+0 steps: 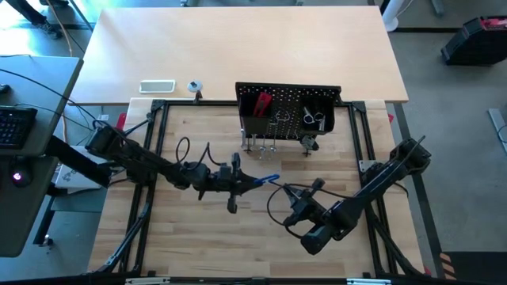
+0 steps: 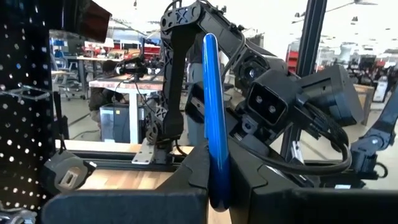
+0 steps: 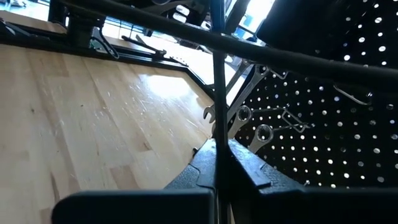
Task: Hang tools onto peg board
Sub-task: Put the pick tool into the peg board
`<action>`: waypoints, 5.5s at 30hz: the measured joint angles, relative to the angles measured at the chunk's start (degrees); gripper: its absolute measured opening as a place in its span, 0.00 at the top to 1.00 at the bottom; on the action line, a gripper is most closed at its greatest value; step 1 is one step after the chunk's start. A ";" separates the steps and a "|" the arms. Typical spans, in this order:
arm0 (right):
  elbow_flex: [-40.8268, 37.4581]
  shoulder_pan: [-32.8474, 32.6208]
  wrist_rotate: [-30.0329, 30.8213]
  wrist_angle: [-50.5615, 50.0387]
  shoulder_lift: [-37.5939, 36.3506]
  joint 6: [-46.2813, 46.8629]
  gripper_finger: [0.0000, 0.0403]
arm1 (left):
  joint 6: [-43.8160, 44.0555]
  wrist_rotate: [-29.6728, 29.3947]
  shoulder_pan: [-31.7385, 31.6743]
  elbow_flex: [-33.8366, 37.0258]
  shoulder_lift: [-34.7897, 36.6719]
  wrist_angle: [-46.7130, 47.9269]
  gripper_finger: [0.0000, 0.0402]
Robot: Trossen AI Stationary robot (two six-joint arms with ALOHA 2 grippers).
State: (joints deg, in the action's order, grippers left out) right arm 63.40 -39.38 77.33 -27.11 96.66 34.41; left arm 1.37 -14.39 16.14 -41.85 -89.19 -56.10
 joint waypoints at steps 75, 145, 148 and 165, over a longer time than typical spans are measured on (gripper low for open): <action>-0.40 -1.62 -5.79 1.03 -0.66 1.07 0.68 | -11.39 8.56 -29.00 -75.60 1.43 109.77 0.98; -0.57 0.60 -7.95 0.27 -0.13 1.64 0.68 | -16.63 10.82 -35.47 -87.78 -4.36 116.62 0.98; -0.57 0.86 -8.65 0.39 -0.13 1.64 0.68 | -17.07 9.13 -35.17 -87.78 -5.40 118.40 0.98; -0.57 1.14 -9.47 0.41 0.09 1.62 0.68 | -20.04 6.60 -33.92 -87.76 -9.26 117.51 0.86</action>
State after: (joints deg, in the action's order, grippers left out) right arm 62.83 -38.24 67.85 -26.70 96.75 36.03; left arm -18.68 -7.78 -17.78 -129.60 -98.45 61.41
